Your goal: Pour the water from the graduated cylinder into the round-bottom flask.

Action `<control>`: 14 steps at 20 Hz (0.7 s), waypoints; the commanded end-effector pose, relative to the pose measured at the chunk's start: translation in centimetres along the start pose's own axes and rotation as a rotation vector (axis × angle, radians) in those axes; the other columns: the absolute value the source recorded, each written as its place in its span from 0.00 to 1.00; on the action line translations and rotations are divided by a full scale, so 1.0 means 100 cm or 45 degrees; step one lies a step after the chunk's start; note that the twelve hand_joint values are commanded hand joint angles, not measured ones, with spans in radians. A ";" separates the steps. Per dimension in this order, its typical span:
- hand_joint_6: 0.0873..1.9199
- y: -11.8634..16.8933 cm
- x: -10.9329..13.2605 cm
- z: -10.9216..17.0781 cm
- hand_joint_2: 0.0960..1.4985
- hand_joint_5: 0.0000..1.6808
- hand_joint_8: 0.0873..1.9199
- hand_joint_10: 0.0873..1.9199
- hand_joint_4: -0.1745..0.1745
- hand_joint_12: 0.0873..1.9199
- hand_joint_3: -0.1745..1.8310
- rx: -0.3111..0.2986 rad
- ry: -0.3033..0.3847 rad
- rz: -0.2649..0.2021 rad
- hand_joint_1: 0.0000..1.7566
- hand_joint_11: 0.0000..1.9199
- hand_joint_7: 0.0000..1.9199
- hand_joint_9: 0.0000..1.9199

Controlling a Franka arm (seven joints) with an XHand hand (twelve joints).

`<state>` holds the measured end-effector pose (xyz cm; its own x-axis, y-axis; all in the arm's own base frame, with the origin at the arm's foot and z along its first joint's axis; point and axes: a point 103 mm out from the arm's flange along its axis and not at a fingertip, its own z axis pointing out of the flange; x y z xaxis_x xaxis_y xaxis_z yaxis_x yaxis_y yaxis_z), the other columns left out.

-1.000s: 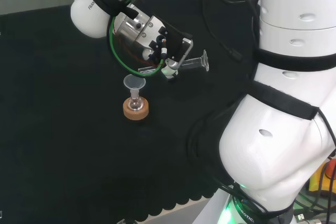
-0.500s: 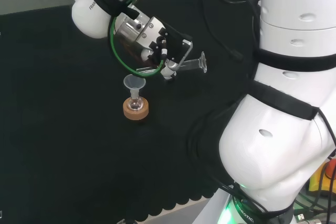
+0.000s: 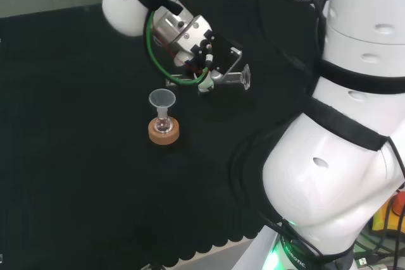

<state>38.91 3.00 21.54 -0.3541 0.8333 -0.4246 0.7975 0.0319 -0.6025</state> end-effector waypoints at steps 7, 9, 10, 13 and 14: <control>0.45 0.008 -0.044 0.027 0.70 0.62 0.44 0.00 0.00 0.34 0.09 -0.358 0.467 -0.143 0.72 0.66 0.56 0.77; 0.45 0.012 -0.050 0.027 0.70 0.62 0.44 0.00 0.00 0.34 0.09 -0.426 0.524 -0.177 0.72 0.66 0.55 0.77; 0.45 0.014 -0.051 0.027 0.70 0.62 0.44 0.00 0.00 0.34 0.09 -0.455 0.547 -0.189 0.72 0.66 0.55 0.77; 0.45 0.020 -0.055 0.025 0.70 0.62 0.44 0.00 0.00 0.34 0.09 -0.539 0.612 -0.242 0.72 0.66 0.55 0.77; 0.45 0.023 -0.056 0.024 0.70 0.62 0.44 0.00 0.00 0.34 0.09 -0.563 0.625 -0.256 0.72 0.66 0.55 0.77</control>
